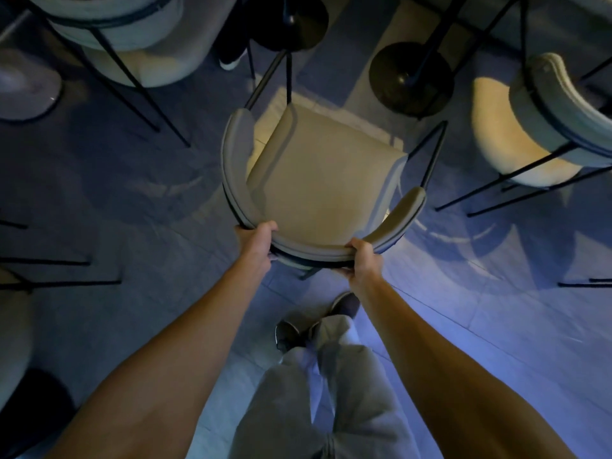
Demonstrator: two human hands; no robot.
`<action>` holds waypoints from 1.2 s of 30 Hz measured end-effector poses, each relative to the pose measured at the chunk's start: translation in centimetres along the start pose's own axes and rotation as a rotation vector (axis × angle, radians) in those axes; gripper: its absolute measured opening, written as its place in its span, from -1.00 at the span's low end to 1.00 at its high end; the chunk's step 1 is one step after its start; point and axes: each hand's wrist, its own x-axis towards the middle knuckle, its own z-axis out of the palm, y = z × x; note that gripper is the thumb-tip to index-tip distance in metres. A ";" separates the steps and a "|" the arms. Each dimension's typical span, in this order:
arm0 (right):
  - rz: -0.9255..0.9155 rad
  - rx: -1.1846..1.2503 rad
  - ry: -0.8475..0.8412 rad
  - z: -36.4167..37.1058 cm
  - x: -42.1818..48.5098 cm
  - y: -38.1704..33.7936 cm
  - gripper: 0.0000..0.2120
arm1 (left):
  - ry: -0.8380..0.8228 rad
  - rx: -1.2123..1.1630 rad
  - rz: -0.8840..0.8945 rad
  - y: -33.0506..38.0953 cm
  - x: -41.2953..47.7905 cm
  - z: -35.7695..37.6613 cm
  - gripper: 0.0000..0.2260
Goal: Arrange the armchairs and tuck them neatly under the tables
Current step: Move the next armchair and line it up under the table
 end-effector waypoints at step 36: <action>-0.032 0.068 0.007 8.4 14.4 -24.6 -0.71 | -0.120 0.218 0.063 14.9 13.4 25.5 -0.28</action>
